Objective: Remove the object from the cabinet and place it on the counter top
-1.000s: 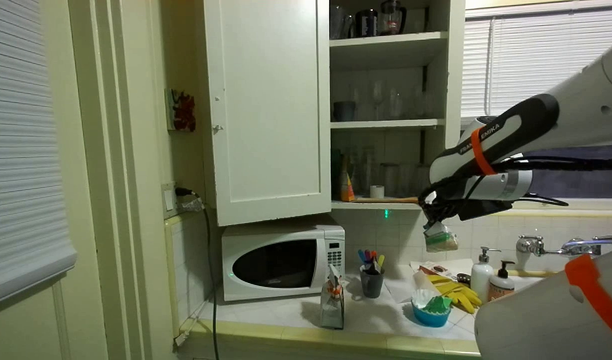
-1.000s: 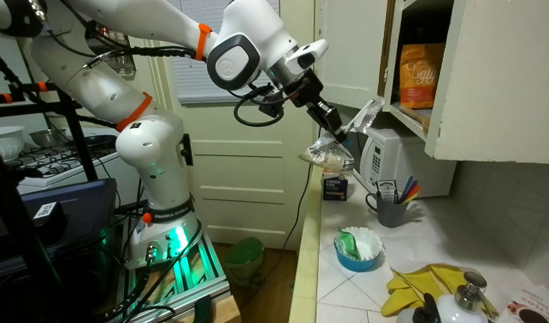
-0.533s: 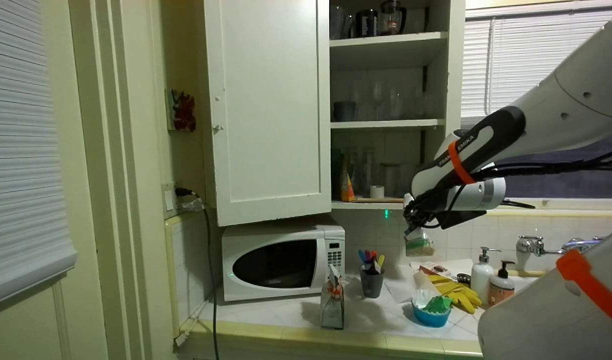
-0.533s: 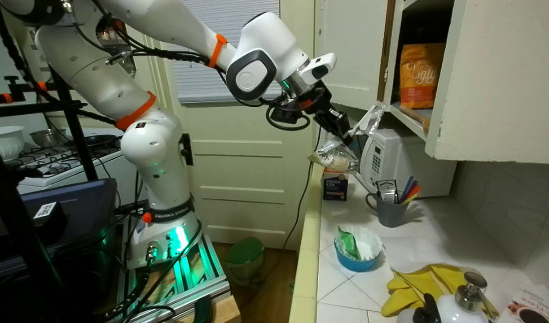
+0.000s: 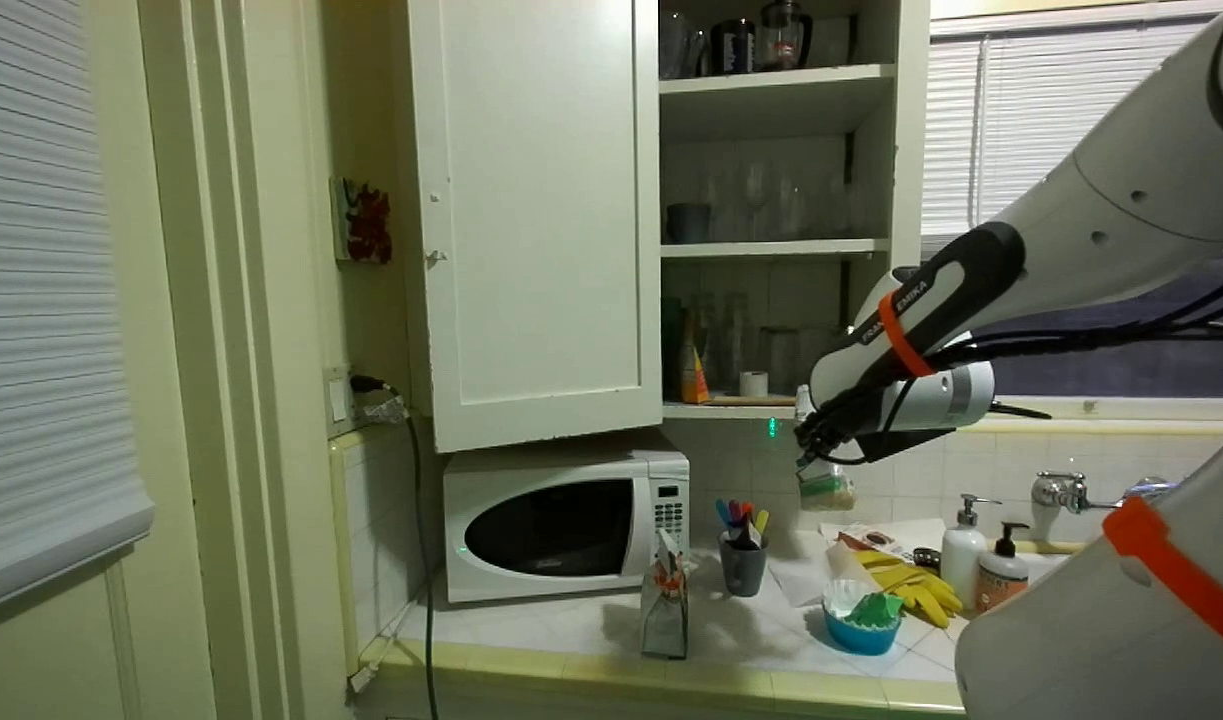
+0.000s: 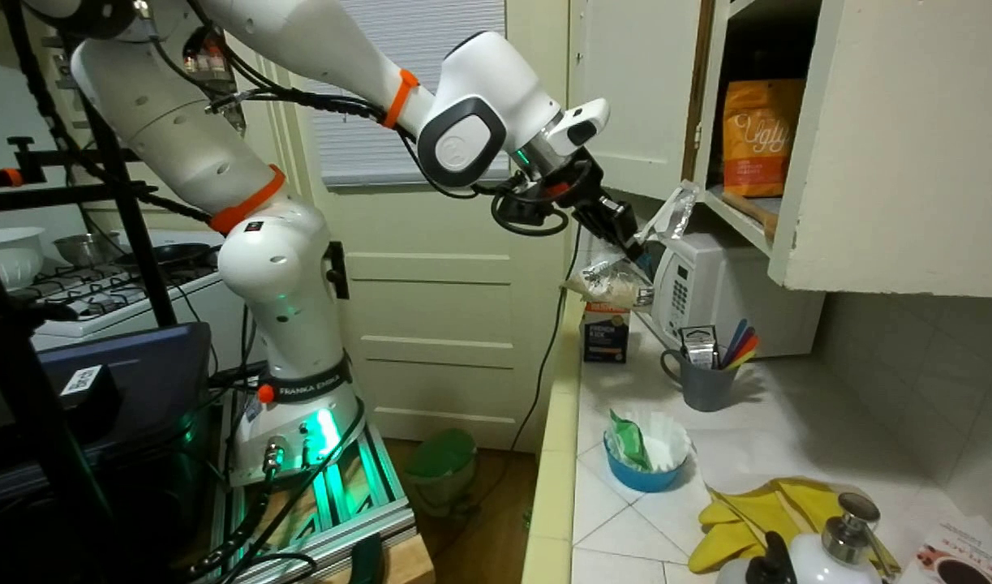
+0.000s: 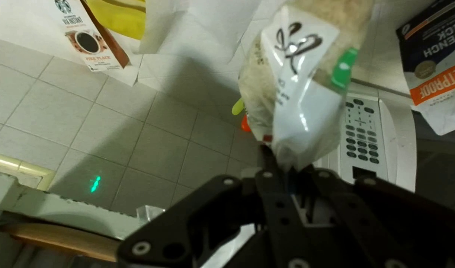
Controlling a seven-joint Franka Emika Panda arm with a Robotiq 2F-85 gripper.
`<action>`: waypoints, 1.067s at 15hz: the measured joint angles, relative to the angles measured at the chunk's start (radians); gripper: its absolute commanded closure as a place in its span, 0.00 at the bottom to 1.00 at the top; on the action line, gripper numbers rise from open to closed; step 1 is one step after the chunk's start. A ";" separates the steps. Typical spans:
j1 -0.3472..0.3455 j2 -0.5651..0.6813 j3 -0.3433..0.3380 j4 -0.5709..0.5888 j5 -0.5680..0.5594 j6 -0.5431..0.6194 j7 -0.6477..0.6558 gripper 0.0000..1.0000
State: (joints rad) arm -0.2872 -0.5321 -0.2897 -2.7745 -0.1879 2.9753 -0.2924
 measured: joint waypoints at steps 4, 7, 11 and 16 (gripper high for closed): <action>-0.015 0.134 0.028 0.000 0.000 0.186 0.041 0.96; -0.031 0.240 0.042 0.000 0.000 0.283 0.041 0.96; -0.001 0.368 0.050 0.000 -0.007 0.329 0.045 0.96; 0.028 0.474 0.066 0.003 -0.023 0.344 0.051 0.39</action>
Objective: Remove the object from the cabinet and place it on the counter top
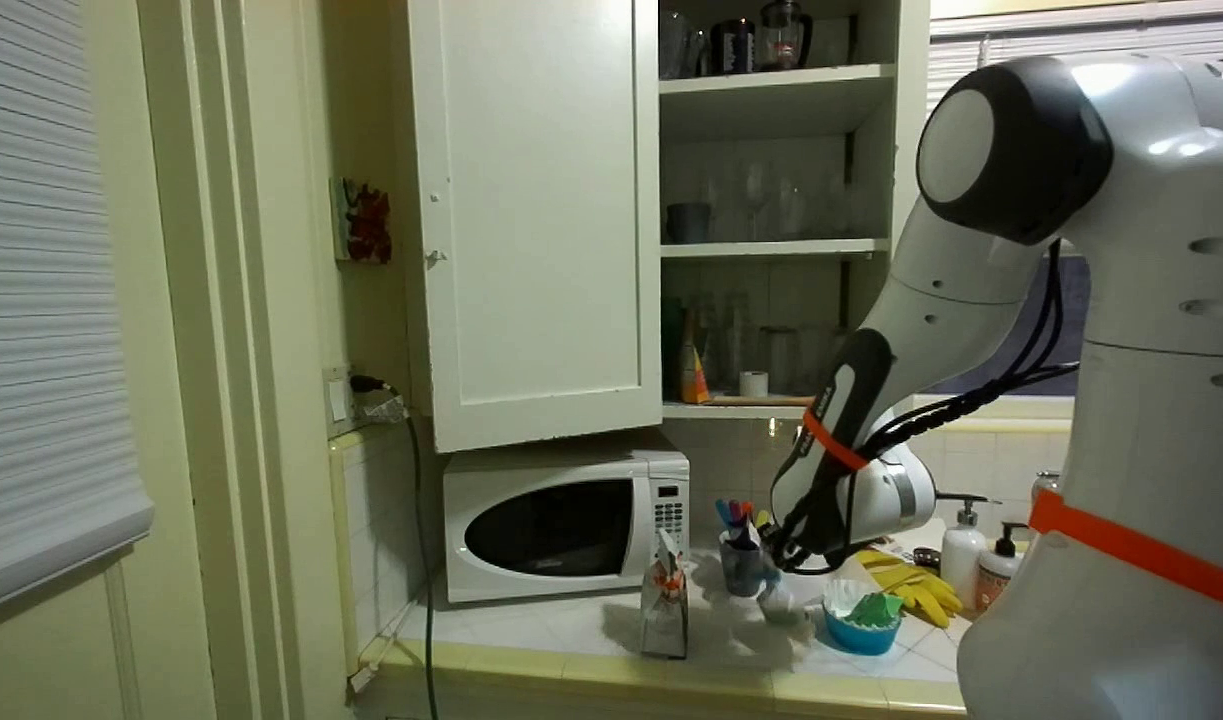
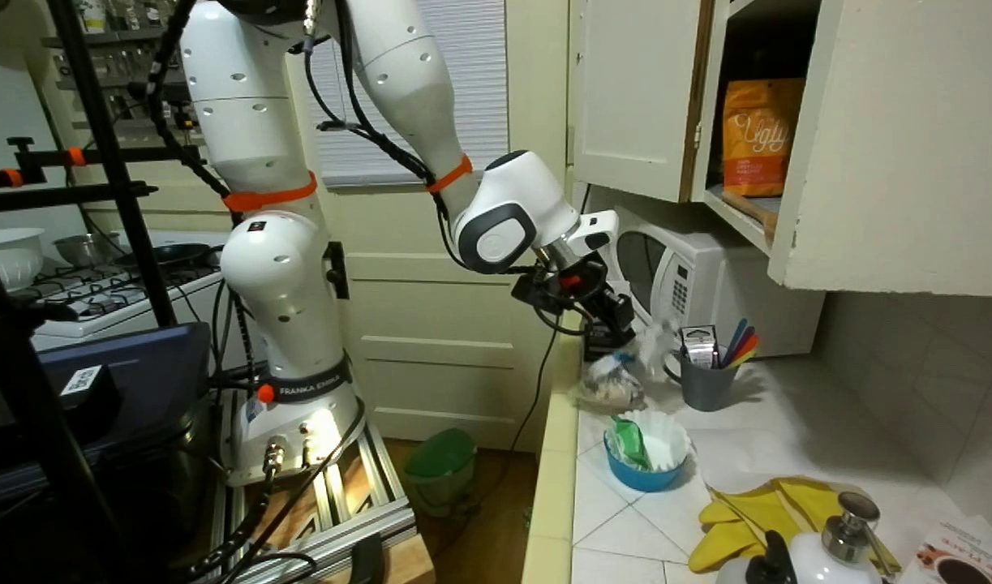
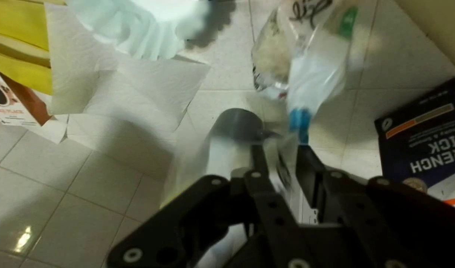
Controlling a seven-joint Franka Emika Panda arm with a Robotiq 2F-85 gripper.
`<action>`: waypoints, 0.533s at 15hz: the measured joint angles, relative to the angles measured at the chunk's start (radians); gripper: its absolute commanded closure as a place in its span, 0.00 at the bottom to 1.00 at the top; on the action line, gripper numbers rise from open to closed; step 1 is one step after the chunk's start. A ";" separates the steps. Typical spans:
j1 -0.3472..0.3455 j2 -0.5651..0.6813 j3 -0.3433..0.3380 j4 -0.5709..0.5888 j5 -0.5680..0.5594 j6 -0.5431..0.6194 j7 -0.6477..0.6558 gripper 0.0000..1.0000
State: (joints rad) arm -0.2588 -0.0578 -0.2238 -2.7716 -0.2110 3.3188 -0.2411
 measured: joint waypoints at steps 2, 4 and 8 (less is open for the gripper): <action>0.004 0.014 0.001 0.004 -0.013 0.000 0.004 0.24; 0.005 0.013 0.001 0.011 -0.021 0.000 0.007 0.08; -0.020 -0.050 -0.010 0.038 -0.034 -0.081 -0.039 0.03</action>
